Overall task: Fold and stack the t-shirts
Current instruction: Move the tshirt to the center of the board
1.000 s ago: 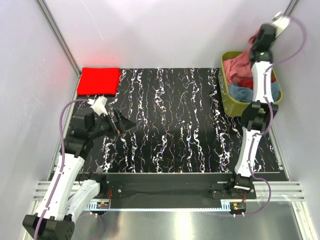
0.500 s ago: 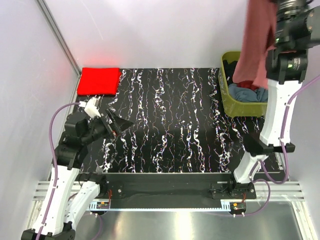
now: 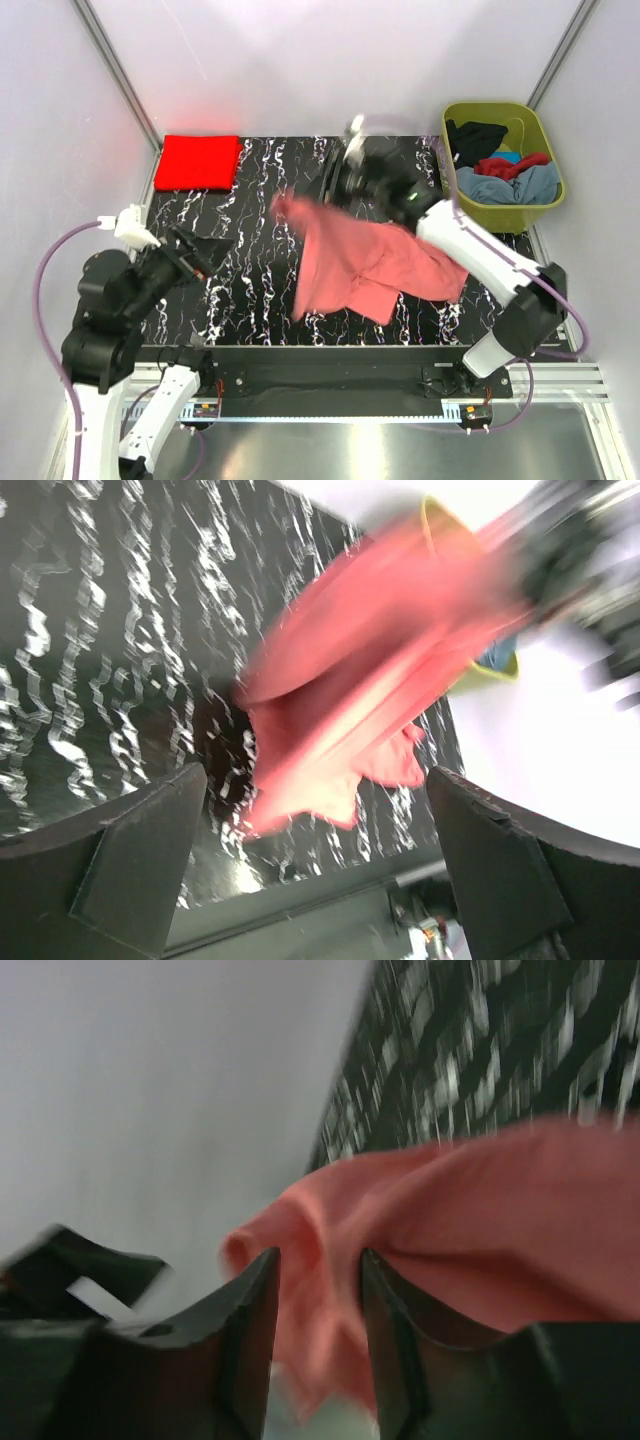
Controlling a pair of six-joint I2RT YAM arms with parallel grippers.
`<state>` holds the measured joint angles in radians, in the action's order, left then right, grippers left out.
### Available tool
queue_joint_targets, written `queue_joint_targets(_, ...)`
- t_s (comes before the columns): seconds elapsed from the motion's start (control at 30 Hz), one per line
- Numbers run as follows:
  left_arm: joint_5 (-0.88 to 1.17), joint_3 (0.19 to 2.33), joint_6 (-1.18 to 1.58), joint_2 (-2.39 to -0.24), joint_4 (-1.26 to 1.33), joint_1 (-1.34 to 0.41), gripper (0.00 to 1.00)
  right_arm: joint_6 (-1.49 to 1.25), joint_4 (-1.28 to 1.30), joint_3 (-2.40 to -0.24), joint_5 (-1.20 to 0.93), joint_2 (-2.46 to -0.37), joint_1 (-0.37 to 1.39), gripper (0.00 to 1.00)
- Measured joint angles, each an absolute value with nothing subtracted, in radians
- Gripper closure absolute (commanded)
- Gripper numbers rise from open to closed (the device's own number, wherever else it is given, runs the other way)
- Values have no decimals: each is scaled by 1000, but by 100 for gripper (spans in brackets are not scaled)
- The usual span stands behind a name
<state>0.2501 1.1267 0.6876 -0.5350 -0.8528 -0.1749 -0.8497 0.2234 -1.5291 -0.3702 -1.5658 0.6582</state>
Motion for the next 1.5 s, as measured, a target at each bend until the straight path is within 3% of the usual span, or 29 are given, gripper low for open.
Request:
queue_joint_targets(0.1, 215, 1136, 666, -516, -899, -175, 16, -858, 285, -1322, -460, -1574, 706, 26)
queue_joint_targets(0.2, 239, 1065, 641, -528, -907, -175, 27, -839, 376, -1203, -476, -1553, 706, 23)
queue_joint_targets(0.3, 324, 943, 630, -595, -910, -175, 29, -809, 475, -1102, -419, -1452, 698, 24)
queue_joint_targets(0.43, 399, 799, 632, -723, -886, -213, 23, -783, 614, -995, -275, -1258, 673, 33)
queue_joint_targets(0.53, 375, 778, 635, -838, -873, -355, 19, -767, 665, -910, -225, -1170, 538, 34)
queue_joint_targets(0.63, 346, 779, 655, -974, -793, -509, 19, -744, 712, -842, -173, -1163, 387, 34)
queue_joint_targets(0.87, 275, 783, 737, -1293, -622, -606, 13, -719, 798, -826, -86, -1196, 348, 34)
queue_joint_targets(1.0, 246, 784, 761, -1419, -577, -546, 13, -717, 813, -826, -69, -1204, 332, 33)
queue_joint_targets(1.33, 296, 850, 735, -1571, -561, -168, 10, -703, 835, -845, -41, -1187, 332, 32)
queue_joint_targets(1.5, 174, 930, 629, -1602, -611, -12, 9, -687, 844, -902, -38, -1237, 332, 31)
